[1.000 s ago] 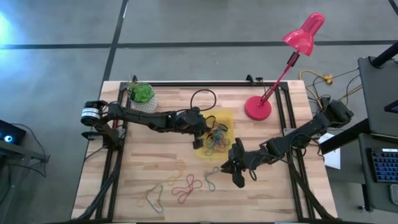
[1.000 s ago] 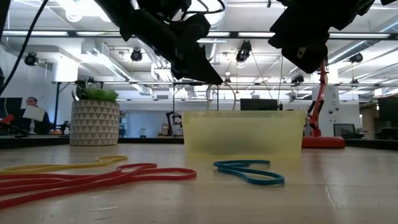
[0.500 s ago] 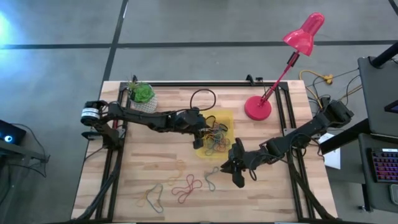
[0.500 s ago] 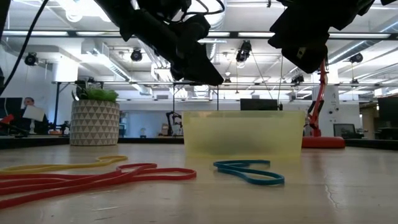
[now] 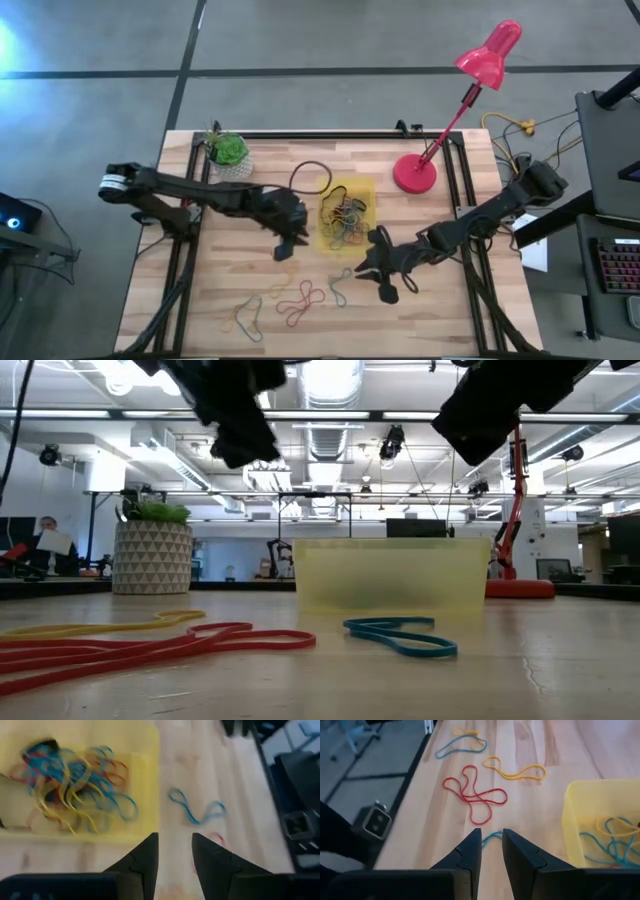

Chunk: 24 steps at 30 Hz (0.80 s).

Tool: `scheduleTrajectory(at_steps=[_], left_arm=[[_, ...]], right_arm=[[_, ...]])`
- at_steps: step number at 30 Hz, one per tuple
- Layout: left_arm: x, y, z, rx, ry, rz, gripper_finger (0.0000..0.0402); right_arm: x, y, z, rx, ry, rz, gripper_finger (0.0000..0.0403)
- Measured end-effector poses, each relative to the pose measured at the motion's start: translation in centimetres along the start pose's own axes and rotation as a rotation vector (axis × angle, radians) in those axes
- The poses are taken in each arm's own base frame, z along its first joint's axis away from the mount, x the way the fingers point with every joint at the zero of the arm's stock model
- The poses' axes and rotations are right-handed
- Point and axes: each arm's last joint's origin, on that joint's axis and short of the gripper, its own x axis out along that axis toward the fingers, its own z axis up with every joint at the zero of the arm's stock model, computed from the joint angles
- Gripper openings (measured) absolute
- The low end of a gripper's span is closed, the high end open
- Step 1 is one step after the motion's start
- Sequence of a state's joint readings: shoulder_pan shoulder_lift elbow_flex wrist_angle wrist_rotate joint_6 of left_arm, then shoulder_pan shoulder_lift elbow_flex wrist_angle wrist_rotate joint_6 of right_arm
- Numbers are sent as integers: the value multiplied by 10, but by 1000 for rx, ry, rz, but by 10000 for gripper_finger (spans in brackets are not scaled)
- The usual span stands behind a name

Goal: Pick and place rubber bands into bin
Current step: Put the right blue rubber band into the bin

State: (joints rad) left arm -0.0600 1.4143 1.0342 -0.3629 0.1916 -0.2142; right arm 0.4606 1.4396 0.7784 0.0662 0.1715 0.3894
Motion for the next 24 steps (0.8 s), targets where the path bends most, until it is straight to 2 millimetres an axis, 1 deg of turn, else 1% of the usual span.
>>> scheduleTrajectory(at_steps=[5, 6, 9, 12, 14, 17, 20, 24], left_arm=[[-21, -23, -18, -60, 11, -41, 102], [-25, -28, -22, -73, -1, -51, 102], [-33, -38, -40, -120, 9, -40, 102], [-38, -45, -59, -167, 3, -19, 102], [-40, -49, -70, -202, 2, -10, 102], [-41, -51, -88, -254, 11, 11, 102], [-41, -52, -98, -302, -3, 6, 102], [-39, -54, -105, -328, -11, -11, 102]], right_arm=[[13, 2, -2, -98, 32, -8, 76], [18, 3, -2, -122, 47, 1, 80], [34, 8, 3, -181, 72, 12, 95], [53, 9, 4, -199, 140, -14, 111], [62, 6, 2, -203, 215, -42, 120], [77, 5, 3, -197, 280, -42, 131], [90, 4, 6, -181, 316, -8, 140], [104, 0, 6, -182, 382, -30, 148]])
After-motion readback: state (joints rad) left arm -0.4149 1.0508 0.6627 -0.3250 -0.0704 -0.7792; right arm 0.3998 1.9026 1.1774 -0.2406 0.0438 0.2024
